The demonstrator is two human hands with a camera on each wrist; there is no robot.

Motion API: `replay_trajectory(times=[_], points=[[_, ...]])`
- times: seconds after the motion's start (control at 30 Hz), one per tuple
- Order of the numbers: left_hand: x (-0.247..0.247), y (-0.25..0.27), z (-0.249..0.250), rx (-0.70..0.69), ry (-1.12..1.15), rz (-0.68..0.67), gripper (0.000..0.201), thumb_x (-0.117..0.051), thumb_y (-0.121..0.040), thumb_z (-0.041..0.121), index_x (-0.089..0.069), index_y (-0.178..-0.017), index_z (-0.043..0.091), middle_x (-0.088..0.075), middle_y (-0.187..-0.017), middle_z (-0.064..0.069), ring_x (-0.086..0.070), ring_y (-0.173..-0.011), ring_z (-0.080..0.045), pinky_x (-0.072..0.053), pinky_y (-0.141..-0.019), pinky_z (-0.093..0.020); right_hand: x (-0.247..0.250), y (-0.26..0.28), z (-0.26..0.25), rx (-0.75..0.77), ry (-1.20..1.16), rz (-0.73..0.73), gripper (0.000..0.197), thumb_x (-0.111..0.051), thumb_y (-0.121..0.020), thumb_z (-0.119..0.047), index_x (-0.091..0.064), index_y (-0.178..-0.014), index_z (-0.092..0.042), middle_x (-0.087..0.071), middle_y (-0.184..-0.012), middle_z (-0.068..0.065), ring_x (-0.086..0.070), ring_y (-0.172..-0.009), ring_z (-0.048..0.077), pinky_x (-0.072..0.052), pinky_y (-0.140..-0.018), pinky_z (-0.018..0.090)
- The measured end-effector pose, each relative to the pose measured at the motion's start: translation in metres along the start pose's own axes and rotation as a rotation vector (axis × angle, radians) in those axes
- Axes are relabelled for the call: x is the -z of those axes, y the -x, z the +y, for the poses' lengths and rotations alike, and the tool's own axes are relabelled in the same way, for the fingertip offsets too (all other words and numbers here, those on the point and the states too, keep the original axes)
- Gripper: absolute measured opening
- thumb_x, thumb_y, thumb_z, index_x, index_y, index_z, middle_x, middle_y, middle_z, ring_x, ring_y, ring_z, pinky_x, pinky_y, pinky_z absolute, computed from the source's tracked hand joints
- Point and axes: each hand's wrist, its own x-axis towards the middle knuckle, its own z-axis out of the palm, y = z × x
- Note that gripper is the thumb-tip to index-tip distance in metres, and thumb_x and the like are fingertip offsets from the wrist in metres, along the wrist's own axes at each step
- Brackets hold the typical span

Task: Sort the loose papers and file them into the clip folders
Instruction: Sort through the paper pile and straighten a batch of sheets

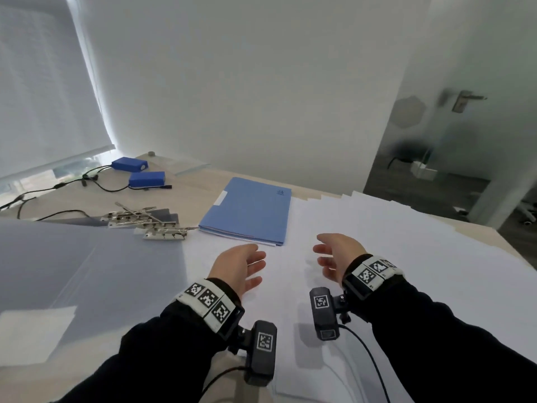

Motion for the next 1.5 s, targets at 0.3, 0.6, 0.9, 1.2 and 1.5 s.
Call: replay_trajectory(times=[0.3,0.6,0.9,1.2,1.5], points=[[-0.053,0.07,-0.049,-0.237,-0.6,-0.101,0.046,-0.058,-0.083,0.035,-0.057,-0.126,0.018,-0.056,-0.124,-0.001,-0.05,-0.12,-0.022,-0.035,-0.105,-0.036,0.173,0.092,0.045,0.148,0.023,0.234,0.016,-0.056,-0.092,-0.028,-0.064,-0.106,-0.028,-0.072,-0.099,0.001,-0.064,-0.09,0.019,-0.046,-0.075,0.035],[-0.073,0.043,-0.069,0.008,-0.908,0.028,0.107,-0.053,-0.061,0.058,-0.024,-0.153,0.012,-0.032,-0.156,-0.013,-0.035,-0.14,-0.033,-0.029,-0.114,-0.046,0.245,0.106,0.08,0.164,0.344,0.262,0.032,-0.058,-0.093,-0.021,-0.059,-0.125,-0.017,-0.059,-0.13,0.003,-0.052,-0.122,0.023,-0.038,-0.101,0.034],[-0.1,0.053,-0.065,-0.044,-1.046,-0.044,0.044,-0.047,-0.1,0.03,-0.05,-0.136,0.004,-0.047,-0.142,-0.018,-0.048,-0.126,-0.033,-0.033,-0.09,-0.029,0.231,0.111,0.101,0.083,0.702,0.1,0.046,-0.055,-0.09,-0.039,-0.053,-0.134,-0.027,-0.055,-0.137,-0.005,-0.051,-0.124,0.017,-0.037,-0.107,0.03],[-0.119,0.058,-0.076,0.002,-0.809,-0.057,0.039,-0.058,-0.094,0.028,-0.057,-0.123,0.003,-0.056,-0.131,-0.021,-0.054,-0.12,-0.034,-0.045,-0.104,-0.044,0.23,0.097,0.087,-0.035,0.25,0.154,0.038,-0.06,-0.092,-0.029,-0.051,-0.127,-0.016,-0.055,-0.098,0.004,-0.056,-0.078,0.022,-0.048,-0.065,0.032],[-0.114,0.063,-0.09,0.006,-0.742,-0.12,0.016,-0.051,-0.099,0.023,-0.055,-0.106,0.009,-0.064,-0.119,-0.008,-0.053,-0.098,-0.021,-0.039,-0.083,-0.031,0.235,0.081,0.08,-0.151,0.315,0.167,0.043,-0.07,-0.083,-0.035,-0.065,-0.116,-0.008,-0.062,-0.121,0.015,-0.059,-0.111,0.034,-0.044,-0.104,0.043]])
